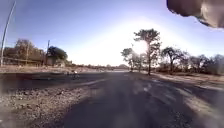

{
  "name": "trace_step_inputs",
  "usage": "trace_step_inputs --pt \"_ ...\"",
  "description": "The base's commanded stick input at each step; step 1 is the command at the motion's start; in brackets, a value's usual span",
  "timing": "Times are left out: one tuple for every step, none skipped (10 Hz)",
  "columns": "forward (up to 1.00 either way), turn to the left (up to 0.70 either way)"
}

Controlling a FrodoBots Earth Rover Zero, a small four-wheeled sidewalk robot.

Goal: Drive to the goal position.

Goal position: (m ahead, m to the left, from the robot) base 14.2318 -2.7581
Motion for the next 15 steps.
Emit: trace_step_inputs --pt "0.50 0.00" --pt "0.50 0.00" --pt "0.50 0.00" --pt "0.50 0.00" --pt "0.50 0.00" --pt "0.50 0.00" --pt "0.50 0.00" --pt "0.50 0.00" --pt "0.50 0.00" --pt "0.50 0.00" --pt "0.50 0.00" --pt "0.50 0.00" --pt "0.50 0.00" --pt "0.50 0.00" --pt "0.50 0.00"
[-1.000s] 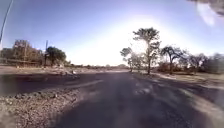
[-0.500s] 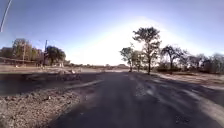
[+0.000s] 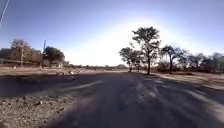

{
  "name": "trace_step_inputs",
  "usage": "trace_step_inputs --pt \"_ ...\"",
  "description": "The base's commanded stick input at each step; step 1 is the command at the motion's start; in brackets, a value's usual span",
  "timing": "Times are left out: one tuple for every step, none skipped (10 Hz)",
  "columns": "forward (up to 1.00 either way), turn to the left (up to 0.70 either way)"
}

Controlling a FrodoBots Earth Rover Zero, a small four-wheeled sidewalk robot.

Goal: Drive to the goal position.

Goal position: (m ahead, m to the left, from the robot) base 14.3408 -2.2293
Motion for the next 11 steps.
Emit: trace_step_inputs --pt "0.50 0.00" --pt "0.50 0.00" --pt "0.50 0.00" --pt "0.50 0.00" --pt "0.50 0.00" --pt "0.50 0.00" --pt "0.50 0.00" --pt "0.50 0.00" --pt "0.50 0.00" --pt "0.50 0.00" --pt "0.50 0.00"
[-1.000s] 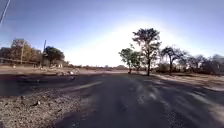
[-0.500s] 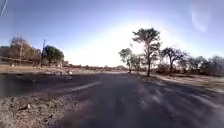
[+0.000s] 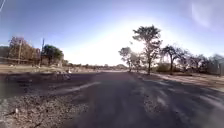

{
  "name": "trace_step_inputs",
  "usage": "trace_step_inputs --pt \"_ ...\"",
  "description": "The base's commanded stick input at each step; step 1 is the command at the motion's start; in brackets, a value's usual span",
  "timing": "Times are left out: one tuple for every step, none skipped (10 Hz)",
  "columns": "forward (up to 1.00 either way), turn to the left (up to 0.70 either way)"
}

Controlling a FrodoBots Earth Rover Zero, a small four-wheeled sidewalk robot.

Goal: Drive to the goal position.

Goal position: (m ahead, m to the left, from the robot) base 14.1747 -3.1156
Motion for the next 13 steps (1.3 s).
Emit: trace_step_inputs --pt "0.50 0.19" --pt "0.50 0.19" --pt "0.50 0.14" --pt "0.50 0.05" --pt "0.50 0.00" --pt "0.50 0.00" --pt "0.50 0.00" --pt "0.50 0.00" --pt "0.50 0.00" --pt "0.50 0.00" --pt "0.50 0.00" --pt "0.50 0.00" --pt "0.50 0.00"
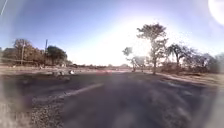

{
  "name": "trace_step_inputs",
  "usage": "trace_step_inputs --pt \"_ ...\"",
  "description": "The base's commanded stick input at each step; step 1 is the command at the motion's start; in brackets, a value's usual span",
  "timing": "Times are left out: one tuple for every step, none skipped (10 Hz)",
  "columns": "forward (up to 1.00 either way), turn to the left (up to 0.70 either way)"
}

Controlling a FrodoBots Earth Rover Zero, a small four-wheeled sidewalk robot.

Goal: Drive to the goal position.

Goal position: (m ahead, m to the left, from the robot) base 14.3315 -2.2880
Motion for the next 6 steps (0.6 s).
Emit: trace_step_inputs --pt "0.50 0.00" --pt "0.50 0.00" --pt "0.50 0.00" --pt "0.50 0.00" --pt "0.50 0.00" --pt "0.50 0.00"
